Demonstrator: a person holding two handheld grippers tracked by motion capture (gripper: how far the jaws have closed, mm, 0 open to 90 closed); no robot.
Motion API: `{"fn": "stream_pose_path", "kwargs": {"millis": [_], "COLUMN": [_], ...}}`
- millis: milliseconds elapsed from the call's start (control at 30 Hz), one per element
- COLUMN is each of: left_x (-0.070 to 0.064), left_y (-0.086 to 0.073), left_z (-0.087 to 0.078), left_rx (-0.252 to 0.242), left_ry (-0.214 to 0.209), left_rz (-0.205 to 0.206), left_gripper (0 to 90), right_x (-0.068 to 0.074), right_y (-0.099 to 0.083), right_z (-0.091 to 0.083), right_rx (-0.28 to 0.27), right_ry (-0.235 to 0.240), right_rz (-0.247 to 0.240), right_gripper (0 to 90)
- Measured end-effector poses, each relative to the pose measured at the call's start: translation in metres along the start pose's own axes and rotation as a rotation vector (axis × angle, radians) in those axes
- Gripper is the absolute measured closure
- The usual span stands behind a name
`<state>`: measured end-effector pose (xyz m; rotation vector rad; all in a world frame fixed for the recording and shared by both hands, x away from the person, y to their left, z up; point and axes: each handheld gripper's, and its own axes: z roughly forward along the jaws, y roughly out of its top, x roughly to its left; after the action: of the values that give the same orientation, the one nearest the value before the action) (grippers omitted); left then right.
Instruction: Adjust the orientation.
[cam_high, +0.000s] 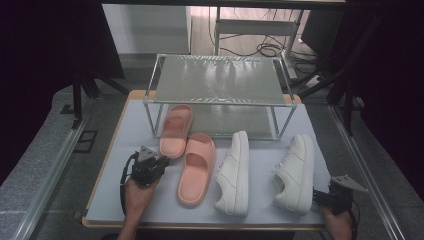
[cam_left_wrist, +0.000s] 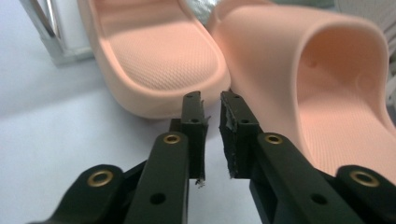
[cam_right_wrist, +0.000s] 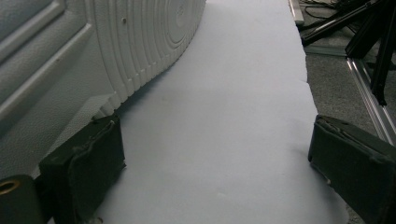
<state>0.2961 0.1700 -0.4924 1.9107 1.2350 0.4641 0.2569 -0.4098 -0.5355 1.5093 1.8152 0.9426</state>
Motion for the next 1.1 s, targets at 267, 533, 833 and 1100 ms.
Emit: {"fn": "stream_pose_path", "kwargs": {"millis": [267,533,833,1100], "left_x": [-0.002,0.004,0.012,0.012], "left_y": [0.001,0.003,0.015,0.027], "left_z": [0.012,0.025,0.039,0.054], "left_rx": [0.012,0.005,0.002,0.004], "left_ry": [0.019,0.026,0.037,0.034], "left_rz": [0.021,0.001,-0.012,-0.009], "left_gripper": [83.3,84.4,84.5,84.4], "right_x": [0.000,0.000,0.000,0.000], "right_y": [0.000,0.000,0.000,0.000], "right_z": [0.000,0.000,0.000,0.000], "right_rx": [0.000,0.000,0.000,0.000], "right_ry": [0.000,0.000,0.000,0.000], "right_rz": [0.000,0.000,0.000,0.000], "right_gripper": [3.6,3.6,3.6,3.6]}}
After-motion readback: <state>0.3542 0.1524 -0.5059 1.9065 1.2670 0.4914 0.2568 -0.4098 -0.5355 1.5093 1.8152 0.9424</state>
